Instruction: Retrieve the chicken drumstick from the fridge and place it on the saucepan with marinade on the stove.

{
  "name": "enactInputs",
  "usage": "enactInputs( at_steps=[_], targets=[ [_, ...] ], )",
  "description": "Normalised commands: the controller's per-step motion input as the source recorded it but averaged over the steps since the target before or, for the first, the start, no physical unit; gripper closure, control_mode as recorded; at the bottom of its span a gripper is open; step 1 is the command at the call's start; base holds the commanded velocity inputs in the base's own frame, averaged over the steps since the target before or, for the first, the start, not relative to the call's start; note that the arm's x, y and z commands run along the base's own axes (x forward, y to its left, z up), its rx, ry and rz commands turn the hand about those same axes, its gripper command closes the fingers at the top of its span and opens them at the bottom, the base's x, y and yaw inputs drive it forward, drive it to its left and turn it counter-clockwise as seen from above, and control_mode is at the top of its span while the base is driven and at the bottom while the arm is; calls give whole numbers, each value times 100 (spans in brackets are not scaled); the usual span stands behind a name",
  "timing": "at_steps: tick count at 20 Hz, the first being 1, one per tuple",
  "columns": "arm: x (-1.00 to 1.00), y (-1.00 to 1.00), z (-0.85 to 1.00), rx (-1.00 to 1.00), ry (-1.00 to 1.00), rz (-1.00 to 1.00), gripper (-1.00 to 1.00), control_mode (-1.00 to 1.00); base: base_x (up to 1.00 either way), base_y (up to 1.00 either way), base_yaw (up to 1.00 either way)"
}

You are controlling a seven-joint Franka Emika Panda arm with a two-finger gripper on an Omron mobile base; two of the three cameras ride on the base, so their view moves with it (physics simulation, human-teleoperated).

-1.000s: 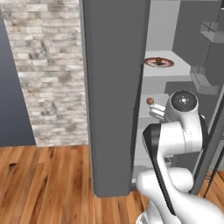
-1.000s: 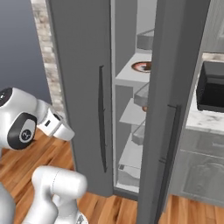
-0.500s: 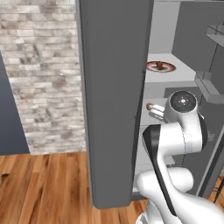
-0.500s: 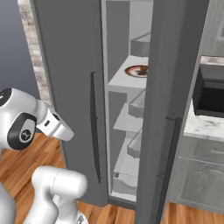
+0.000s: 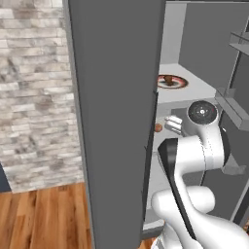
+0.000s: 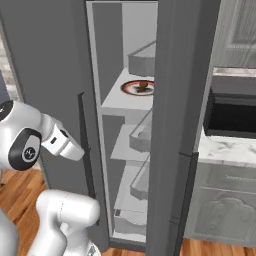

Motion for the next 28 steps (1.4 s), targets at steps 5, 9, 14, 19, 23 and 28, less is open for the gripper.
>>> enactInputs(
  at_steps=[5,9,14,19,23,28],
  targets=[
    [0,0,0,0,0,0,-100,100,35,-1,-24],
    [0,0,0,0,0,0,-100,100,40,-8,-23],
    [0,0,0,0,0,0,-100,100,44,-9,-21],
    [0,0,0,0,0,0,-100,100,56,-12,-18],
    [0,0,0,0,0,0,-100,100,51,-16,-13],
    [0,0,0,0,0,0,-100,100,41,-1,-2]
  ],
)
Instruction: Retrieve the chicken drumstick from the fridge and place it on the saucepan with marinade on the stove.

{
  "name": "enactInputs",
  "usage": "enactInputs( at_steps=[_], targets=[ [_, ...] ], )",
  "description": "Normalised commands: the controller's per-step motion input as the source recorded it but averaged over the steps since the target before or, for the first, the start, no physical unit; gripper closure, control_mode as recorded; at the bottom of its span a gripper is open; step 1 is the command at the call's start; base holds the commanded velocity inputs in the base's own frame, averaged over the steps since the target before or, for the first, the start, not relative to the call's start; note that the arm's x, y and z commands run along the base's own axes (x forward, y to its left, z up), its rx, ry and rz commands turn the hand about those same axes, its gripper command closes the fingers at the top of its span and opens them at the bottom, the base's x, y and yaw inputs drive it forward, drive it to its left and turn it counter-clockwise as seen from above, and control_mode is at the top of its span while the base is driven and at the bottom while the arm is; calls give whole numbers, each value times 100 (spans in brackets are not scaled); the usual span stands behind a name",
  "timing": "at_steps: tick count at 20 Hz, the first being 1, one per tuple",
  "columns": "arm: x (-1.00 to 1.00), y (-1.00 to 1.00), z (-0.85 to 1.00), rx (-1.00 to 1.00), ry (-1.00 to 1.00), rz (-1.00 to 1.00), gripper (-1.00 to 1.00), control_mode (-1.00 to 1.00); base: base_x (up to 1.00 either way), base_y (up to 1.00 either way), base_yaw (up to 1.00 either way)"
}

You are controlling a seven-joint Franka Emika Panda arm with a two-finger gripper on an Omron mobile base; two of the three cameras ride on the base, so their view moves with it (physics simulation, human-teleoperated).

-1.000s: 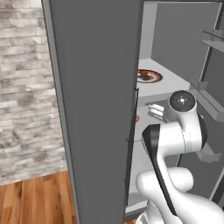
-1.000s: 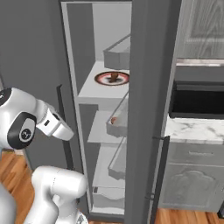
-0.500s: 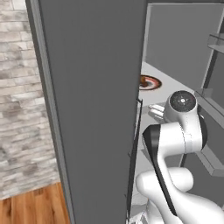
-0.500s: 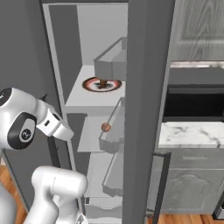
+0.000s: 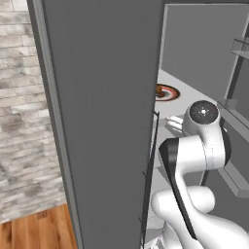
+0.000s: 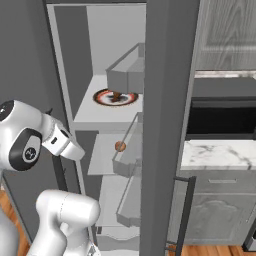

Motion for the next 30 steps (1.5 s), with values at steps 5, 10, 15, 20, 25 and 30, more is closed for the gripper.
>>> enactInputs(
  at_steps=[5,10,15,20,25,30],
  targets=[
    [0,0,0,0,0,0,-100,100,24,0,0],
    [14,-2,0,1,5,1,-100,-100,21,0,0],
    [20,0,10,1,2,15,-100,-100,0,0,0],
    [16,0,24,0,1,19,-100,-100,0,0,0],
    [-1,0,7,0,-1,22,-100,-100,0,0,0],
    [-15,0,0,-2,-3,22,-100,-100,0,0,0]
  ],
)
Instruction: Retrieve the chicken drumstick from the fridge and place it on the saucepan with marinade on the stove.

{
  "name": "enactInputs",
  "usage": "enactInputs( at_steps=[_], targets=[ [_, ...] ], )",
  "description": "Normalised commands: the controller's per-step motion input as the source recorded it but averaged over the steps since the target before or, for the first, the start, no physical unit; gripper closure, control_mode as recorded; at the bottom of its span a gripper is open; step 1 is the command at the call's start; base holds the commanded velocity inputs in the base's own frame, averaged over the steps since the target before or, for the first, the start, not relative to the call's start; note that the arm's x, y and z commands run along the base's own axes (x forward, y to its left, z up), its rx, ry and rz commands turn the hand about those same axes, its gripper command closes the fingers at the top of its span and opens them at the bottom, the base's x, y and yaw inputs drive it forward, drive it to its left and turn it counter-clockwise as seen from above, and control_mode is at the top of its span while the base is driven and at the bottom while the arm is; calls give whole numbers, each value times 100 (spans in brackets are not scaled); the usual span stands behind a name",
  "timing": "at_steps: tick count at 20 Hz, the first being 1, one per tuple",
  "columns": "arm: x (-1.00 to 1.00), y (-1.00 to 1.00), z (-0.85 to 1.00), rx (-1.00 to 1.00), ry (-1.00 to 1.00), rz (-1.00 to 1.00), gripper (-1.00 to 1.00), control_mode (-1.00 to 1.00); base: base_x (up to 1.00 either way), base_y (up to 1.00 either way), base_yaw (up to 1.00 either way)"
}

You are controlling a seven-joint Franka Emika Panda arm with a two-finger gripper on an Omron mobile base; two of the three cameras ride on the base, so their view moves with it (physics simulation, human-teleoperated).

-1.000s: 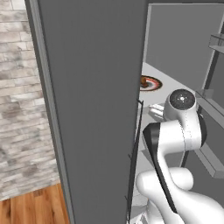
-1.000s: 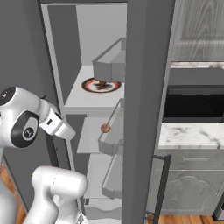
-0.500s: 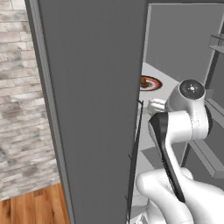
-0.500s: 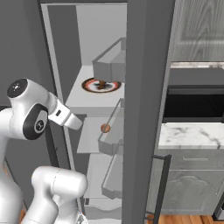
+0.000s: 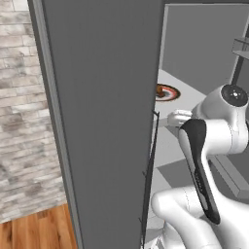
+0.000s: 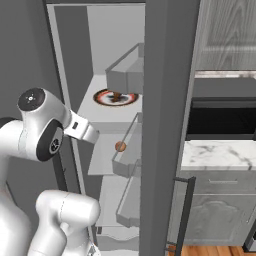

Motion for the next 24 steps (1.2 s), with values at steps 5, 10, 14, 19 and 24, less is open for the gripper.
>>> enactInputs(
  at_steps=[5,10,14,19,24],
  targets=[
    [-16,0,0,-9,-10,18,-100,-100,0,0,0],
    [0,0,0,-10,-13,6,-100,-100,0,0,0],
    [0,0,6,-6,-9,0,-100,-100,0,0,0],
    [0,-9,20,-1,-1,-2,-100,-100,0,0,0],
    [2,-18,33,0,0,0,-100,-100,0,0,0]
  ],
)
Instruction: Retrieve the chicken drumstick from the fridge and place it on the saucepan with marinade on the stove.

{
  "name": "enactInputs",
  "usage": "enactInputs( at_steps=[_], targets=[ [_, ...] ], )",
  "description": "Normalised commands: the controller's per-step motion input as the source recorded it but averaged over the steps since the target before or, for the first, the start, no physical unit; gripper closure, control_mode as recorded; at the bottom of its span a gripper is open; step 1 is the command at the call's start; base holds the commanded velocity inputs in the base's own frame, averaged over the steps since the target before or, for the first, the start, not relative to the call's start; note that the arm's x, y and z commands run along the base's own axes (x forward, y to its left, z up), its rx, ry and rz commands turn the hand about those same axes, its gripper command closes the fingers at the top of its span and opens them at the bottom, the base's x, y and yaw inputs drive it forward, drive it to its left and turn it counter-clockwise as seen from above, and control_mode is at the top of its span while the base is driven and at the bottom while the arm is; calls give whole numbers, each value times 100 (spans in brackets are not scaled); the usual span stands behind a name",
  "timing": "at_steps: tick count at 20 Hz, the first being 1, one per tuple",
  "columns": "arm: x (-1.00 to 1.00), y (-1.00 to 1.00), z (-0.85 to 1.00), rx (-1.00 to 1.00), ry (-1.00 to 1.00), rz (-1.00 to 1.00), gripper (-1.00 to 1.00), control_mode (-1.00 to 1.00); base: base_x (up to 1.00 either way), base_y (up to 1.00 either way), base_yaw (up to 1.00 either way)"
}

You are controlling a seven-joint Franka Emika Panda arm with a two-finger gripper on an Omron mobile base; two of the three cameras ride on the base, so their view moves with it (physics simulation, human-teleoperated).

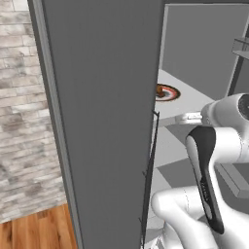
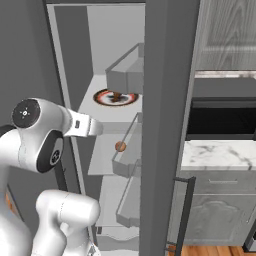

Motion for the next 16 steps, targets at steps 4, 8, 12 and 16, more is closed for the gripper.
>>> enactInputs(
  at_steps=[4,8,12,16],
  targets=[
    [15,-5,26,1,5,0,-100,-100,0,0,0],
    [41,0,7,1,7,0,-100,-100,0,0,0],
    [44,0,0,0,1,0,-100,-100,0,0,0],
    [22,-11,0,0,0,0,-100,-100,0,0,0]
  ],
)
